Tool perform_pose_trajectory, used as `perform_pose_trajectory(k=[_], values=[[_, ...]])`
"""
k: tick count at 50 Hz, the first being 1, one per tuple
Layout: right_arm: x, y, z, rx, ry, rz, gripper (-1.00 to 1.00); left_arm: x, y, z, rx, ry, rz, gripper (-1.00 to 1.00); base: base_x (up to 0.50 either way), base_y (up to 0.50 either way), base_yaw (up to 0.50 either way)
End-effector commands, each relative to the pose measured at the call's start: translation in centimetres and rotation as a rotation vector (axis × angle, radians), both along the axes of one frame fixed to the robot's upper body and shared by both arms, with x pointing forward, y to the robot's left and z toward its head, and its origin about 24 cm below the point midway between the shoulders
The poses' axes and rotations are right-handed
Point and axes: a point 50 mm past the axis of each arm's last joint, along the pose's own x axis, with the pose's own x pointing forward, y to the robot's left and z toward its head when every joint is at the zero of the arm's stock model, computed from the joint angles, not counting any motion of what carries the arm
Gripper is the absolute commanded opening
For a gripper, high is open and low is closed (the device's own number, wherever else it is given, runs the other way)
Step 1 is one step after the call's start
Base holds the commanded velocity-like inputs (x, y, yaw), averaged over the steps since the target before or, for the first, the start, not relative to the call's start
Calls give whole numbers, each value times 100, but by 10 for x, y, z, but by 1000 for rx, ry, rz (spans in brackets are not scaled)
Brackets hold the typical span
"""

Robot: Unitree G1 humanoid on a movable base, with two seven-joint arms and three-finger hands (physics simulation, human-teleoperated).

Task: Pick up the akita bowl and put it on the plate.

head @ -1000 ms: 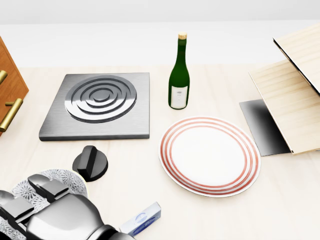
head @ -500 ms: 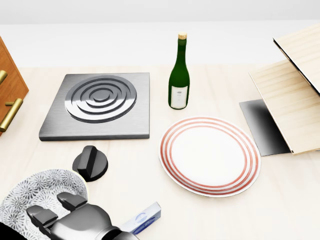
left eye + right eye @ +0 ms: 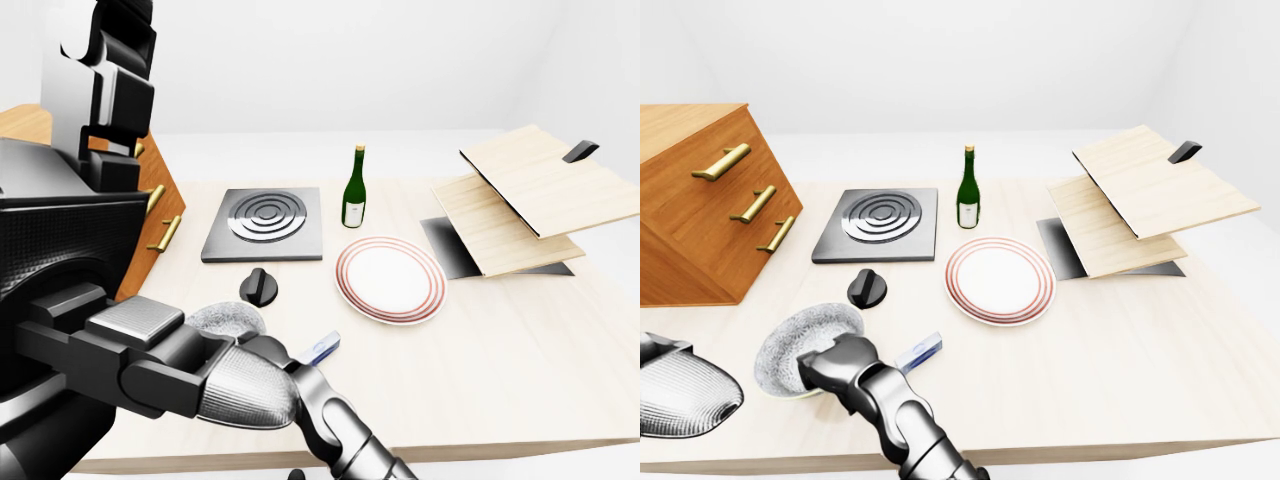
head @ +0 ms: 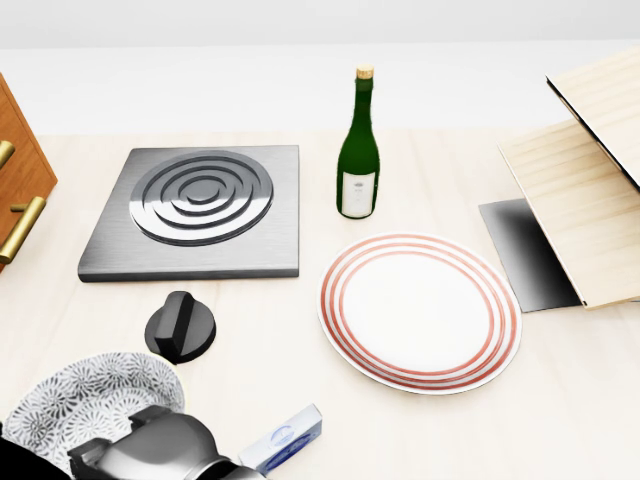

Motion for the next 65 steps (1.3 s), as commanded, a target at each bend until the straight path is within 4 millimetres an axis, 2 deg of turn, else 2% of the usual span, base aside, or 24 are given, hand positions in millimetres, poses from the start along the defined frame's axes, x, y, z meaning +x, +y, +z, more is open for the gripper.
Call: perform_pose_trajectory(k=[1,11,16,26,34,40,47,49,54,59,65], values=[[-24,-2,15,36,3,53,-100,0,-1,0,18,11,-2,96,0,0,0],[-52,1,37,130,-27,152,-100,0,-1,0,23,15,-3,96,0,0,0],[-59,4,47,172,-53,185,-100,0,-1,0,23,14,-1,95,0,0,0],[-68,13,93,366,-190,217,-100,0,-1,0,26,17,-4,95,0,0,0],[-51,10,110,374,-289,155,-100,0,-1,0,26,18,-4,95,0,0,0],[-32,2,111,346,-295,96,-100,0,-1,-1,22,16,-2,95,0,0,0],[-4,-19,105,296,-276,9,-100,1,-1,-1,26,18,2,95,0,0,0],[13,-38,107,286,-255,-39,-100,1,-1,-2,28,21,2,95,0,0,0],[35,-61,113,255,-269,-104,-100,1,-1,-3,24,22,8,95,0,0,0],[43,-64,127,248,-302,-112,-100,1,-1,-2,25,18,6,96,0,0,0],[57,-74,130,240,-307,-142,-100,2,-1,-4,29,26,10,95,0,0,0]])
